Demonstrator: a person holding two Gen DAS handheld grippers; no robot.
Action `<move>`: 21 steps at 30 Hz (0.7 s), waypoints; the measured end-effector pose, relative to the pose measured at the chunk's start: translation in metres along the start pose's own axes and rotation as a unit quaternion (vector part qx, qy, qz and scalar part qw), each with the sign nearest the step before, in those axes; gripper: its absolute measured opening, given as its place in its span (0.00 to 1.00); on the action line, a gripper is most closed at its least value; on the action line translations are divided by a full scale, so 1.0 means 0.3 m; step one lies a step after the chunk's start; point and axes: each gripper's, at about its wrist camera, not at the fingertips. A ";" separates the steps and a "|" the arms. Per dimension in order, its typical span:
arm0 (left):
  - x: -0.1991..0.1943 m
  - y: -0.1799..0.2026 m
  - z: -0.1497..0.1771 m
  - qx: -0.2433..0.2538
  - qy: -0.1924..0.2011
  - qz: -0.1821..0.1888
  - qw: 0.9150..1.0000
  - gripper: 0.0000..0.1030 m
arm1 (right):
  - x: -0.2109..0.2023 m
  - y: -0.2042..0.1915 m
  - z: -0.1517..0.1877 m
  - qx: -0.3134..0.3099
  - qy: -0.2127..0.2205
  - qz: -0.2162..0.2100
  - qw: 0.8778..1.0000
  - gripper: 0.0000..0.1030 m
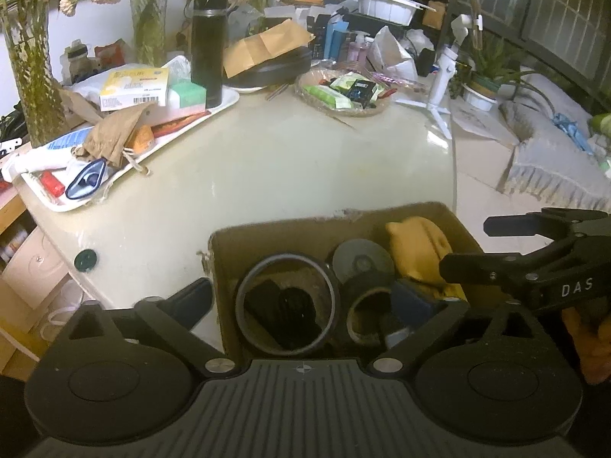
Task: Organize rigid objects
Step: 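Withdraw both open tools upward from the box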
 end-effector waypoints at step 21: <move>-0.037 0.048 0.078 -0.009 -0.029 -0.014 0.999 1.00 | -0.078 -0.010 0.098 0.006 -0.035 0.014 0.999 1.00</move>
Point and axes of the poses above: each gripper's, at about its wrist camera, not at the fingertips, and x roughly the way its jaws point, y to its right, z to its underside, and after that the axes turned 15 degrees about z, right-handed
